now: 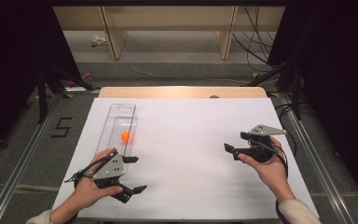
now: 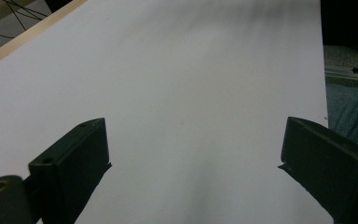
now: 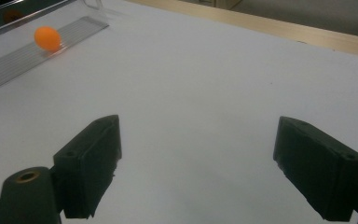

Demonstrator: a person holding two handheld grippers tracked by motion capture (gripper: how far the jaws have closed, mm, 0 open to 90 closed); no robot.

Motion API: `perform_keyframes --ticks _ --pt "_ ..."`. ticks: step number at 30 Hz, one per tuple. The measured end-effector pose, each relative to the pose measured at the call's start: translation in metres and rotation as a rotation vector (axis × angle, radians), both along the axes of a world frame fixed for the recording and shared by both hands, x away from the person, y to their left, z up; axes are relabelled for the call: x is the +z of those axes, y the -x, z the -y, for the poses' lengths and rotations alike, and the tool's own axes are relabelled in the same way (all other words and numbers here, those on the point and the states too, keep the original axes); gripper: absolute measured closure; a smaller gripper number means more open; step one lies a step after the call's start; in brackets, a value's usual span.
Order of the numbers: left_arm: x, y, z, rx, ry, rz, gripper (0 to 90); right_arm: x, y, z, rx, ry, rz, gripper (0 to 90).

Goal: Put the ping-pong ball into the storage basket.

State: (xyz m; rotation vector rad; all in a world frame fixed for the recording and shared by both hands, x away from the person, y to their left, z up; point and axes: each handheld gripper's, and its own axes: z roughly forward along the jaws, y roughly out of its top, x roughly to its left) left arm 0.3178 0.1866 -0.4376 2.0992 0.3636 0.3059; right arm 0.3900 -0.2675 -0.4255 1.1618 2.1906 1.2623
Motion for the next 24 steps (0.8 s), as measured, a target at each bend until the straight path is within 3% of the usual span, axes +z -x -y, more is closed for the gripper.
perform_keyframes --ticks 24 --pt "0.0 -0.0008 0.0006 0.0 0.001 -0.003 7.3 -0.0018 0.0086 0.0049 -0.007 -0.03 0.018 16.2"
